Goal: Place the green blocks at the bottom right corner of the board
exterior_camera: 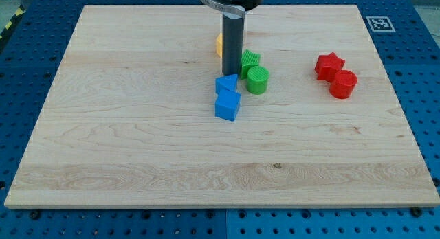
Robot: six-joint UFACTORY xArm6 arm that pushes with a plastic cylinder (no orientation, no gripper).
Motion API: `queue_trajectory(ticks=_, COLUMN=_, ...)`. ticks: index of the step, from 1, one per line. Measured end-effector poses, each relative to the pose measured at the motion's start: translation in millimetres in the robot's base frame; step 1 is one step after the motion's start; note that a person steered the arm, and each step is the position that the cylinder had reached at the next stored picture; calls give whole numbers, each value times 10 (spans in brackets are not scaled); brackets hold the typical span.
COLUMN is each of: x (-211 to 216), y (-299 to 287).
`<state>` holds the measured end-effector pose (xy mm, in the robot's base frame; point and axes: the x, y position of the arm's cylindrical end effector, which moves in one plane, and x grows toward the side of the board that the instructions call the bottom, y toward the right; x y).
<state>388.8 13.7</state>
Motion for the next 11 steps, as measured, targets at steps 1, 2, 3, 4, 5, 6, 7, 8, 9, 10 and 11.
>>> queue_trajectory(ticks=1, x=-239, y=-120)
queue_trajectory(ticks=2, x=-313, y=-12)
queue_trajectory(ticks=3, x=-313, y=129)
queue_trajectory(ticks=4, x=-266, y=286)
queue_trajectory(ticks=5, x=-18, y=386)
queue_trajectory(ticks=6, x=209, y=524)
queue_trajectory(ticks=7, x=409, y=627)
queue_trajectory(ticks=8, x=599, y=778)
queue_trajectory(ticks=9, x=775, y=875)
queue_trajectory(ticks=10, x=986, y=961)
queue_trajectory(ticks=11, x=1157, y=1146)
